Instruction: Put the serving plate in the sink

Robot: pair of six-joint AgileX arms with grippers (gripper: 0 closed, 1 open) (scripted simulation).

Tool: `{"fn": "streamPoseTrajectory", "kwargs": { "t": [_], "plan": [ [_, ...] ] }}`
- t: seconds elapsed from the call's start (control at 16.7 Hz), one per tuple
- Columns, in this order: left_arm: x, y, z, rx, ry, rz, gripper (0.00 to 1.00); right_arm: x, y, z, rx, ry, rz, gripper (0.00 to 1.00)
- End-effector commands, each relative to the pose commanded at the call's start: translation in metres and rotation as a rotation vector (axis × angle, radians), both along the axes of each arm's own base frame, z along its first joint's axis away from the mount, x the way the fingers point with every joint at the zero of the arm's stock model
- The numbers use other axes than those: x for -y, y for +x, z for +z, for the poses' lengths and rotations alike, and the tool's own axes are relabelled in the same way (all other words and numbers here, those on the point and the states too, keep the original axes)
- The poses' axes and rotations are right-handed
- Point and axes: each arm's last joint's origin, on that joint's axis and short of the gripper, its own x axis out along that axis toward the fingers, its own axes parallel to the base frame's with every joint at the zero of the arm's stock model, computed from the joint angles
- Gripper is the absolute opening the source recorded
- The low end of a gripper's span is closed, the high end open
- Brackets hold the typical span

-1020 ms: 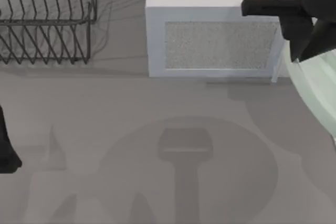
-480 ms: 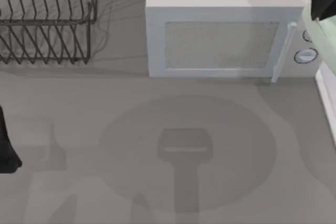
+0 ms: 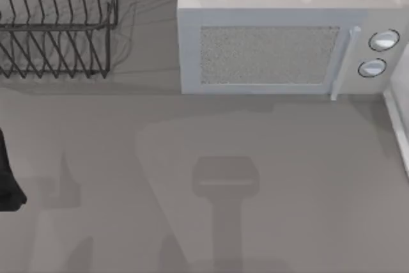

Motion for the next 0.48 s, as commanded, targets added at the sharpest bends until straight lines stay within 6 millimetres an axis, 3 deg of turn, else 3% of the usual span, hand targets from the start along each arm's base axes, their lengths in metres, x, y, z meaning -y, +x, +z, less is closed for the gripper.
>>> {"fn": "streamPoseTrajectory", "kwargs": {
  "t": [0.12,0.3,0.48],
  "plan": [
    [0.0,0.0,0.0,0.0,0.0,0.0,1.0,0.029,0.022,-0.04,-0.067,0.009,0.021,0.0],
    [0.0,0.0,0.0,0.0,0.0,0.0,1.0,0.049,0.038,-0.086,-0.153,0.041,0.073,0.0],
    [0.0,0.0,0.0,0.0,0.0,0.0,1.0,0.052,0.041,-0.099,-0.184,0.053,0.089,0.0]
  ]
}}
